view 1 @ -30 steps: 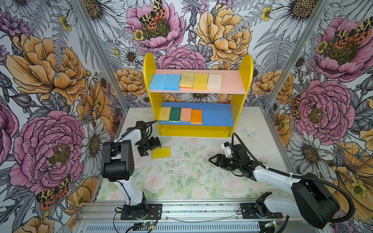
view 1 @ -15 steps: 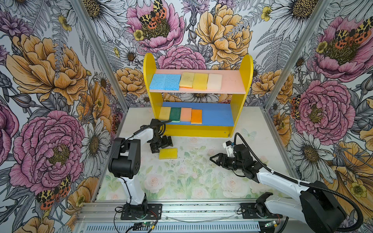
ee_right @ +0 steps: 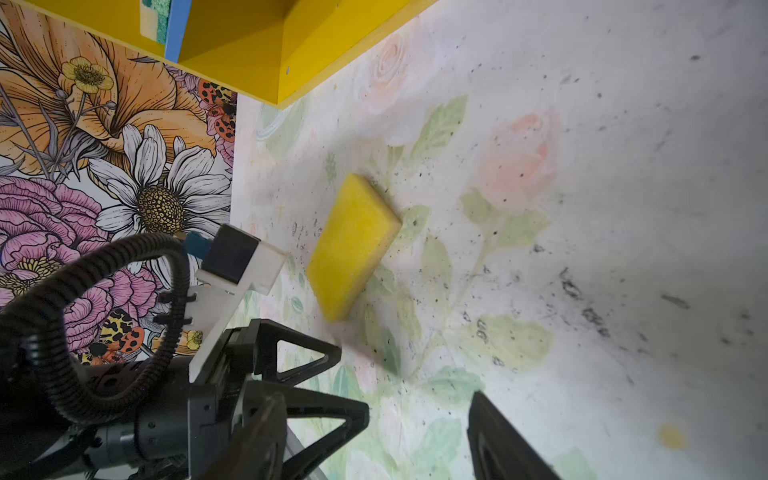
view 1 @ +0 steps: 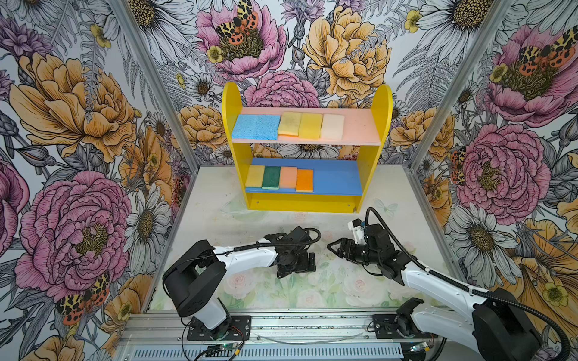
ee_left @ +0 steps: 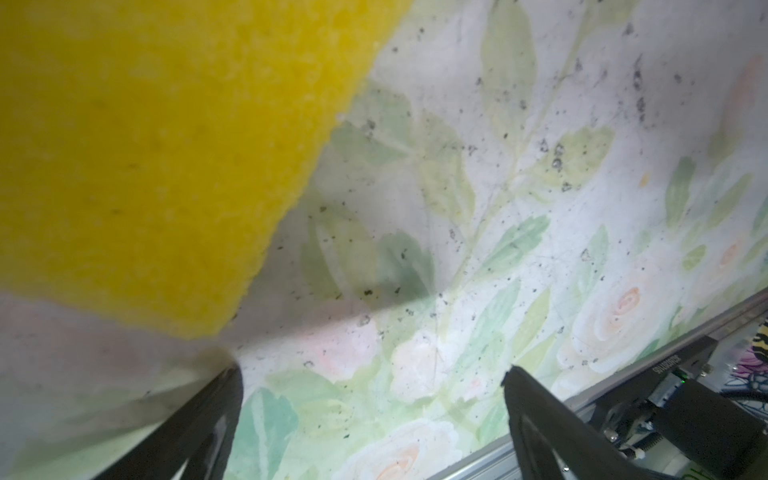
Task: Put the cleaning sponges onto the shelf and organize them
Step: 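Grasp the yellow sponge with the left gripper and lift it while the right gripper approaches, then raise the yellow sponge toward the right gripper while the right gripper closes on it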
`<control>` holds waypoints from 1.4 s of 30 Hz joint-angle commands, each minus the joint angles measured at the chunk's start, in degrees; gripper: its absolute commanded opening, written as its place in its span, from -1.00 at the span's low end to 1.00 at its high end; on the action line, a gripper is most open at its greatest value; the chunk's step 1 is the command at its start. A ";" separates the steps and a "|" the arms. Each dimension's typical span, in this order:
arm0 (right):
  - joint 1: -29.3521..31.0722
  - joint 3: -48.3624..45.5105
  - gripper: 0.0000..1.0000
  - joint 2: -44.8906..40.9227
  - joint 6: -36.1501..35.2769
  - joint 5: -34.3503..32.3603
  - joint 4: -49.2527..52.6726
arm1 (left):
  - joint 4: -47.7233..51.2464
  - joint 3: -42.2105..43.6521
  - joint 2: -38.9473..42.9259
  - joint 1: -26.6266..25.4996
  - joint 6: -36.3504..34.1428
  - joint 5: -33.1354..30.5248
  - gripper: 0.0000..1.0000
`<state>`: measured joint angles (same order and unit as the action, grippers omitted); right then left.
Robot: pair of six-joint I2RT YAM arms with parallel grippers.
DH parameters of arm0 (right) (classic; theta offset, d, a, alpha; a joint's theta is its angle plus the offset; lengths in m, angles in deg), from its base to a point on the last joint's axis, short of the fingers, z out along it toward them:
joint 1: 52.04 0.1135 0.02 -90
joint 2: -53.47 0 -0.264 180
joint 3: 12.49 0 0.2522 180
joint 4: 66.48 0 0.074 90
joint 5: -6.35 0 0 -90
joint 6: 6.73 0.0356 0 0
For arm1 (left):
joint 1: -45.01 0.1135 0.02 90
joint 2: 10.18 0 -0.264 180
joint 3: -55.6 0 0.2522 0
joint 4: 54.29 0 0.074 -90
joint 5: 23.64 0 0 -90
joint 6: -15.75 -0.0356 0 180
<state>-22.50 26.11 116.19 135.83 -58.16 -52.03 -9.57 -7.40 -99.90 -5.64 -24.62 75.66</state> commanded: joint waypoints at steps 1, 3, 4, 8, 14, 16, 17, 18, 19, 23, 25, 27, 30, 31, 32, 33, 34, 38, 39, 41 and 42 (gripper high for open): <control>0.06 0.73 0.40 -0.26 0.13 -1.34 0.81 | -1.03 1.39 3.46 3.37 0.86 -4.26 0.98; 0.50 0.92 0.40 0.33 0.69 -1.33 0.55 | -0.97 0.76 4.60 5.58 -2.63 -3.38 0.98; 0.73 0.98 0.40 0.63 1.02 -1.25 0.39 | -0.98 0.32 5.01 6.80 -4.48 -2.79 0.98; 1.80 1.34 0.39 2.05 1.86 -1.24 0.03 | -0.43 -0.56 6.10 12.02 -10.80 -1.97 0.97; 3.30 2.74 0.34 5.16 3.18 -1.01 -1.70 | -0.55 -2.16 1.85 18.63 -18.38 -0.56 0.92; 3.89 3.31 0.32 6.88 3.99 -0.39 -3.08 | -0.64 -3.52 -0.43 18.62 -20.09 -0.29 0.90; 4.22 3.52 0.32 7.58 4.25 -0.36 -3.61 | -0.68 -4.12 -1.44 18.44 -20.68 -0.14 0.89; 4.58 3.80 0.31 8.41 4.53 -0.42 -4.05 | -1.03 -4.69 -2.43 18.19 -21.11 0.00 0.86; 4.93 4.05 0.30 9.10 4.78 -0.43 -4.47 | -1.55 -4.99 -3.42 17.95 -21.23 0.08 0.84; 5.52 4.25 0.25 11.09 5.94 -0.42 -6.20 | -6.16 -3.74 -5.08 16.85 -19.70 1.62 0.65; 5.53 4.41 0.25 11.36 6.11 -0.61 -6.32 | -8.28 -2.54 -5.24 15.93 -18.60 2.23 0.59; 5.62 4.37 0.25 11.50 6.11 -1.01 -6.22 | -9.90 -1.23 -5.12 14.94 -17.66 2.76 0.55; 5.77 4.32 0.24 12.26 6.14 -1.14 -6.49 | -12.70 1.74 -4.15 12.87 -14.78 3.34 0.50; 5.87 4.28 0.24 12.69 6.20 -1.14 -6.81 | -14.40 3.19 -3.57 11.76 -13.37 3.78 0.47; 5.95 4.19 0.24 13.03 6.24 -1.15 -7.18 | -15.96 4.40 -3.13 10.70 -11.76 3.97 0.44; 6.04 4.16 0.23 13.62 6.41 -1.14 -7.81 | -18.11 6.02 -2.63 9.42 -9.93 4.25 0.42; 6.12 4.08 0.23 14.12 6.55 -1.11 -8.34 | -20.73 7.63 -2.24 8.31 -8.21 4.63 0.38; 6.20 4.32 0.23 15.88 6.90 -1.30 -9.69 | -29.49 12.92 -2.98 7.32 -3.07 6.26 0.21; 6.23 4.55 0.23 16.47 6.90 -1.22 -9.92 | -30.59 13.48 -3.73 7.54 -2.59 6.83 0.15; 6.32 4.93 0.22 17.70 6.95 -0.74 -10.39 | -31.46 13.64 -5.16 8.02 -2.43 7.78 0.04; 6.36 5.04 0.22 18.11 6.94 -0.63 -10.53 | -31.81 13.48 -5.79 8.23 -2.41 8.13 -0.02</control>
<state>-16.69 29.43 133.06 142.43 -58.35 -59.72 -41.37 3.60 -101.84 2.07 -30.19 81.74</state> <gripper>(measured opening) 0.612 0.500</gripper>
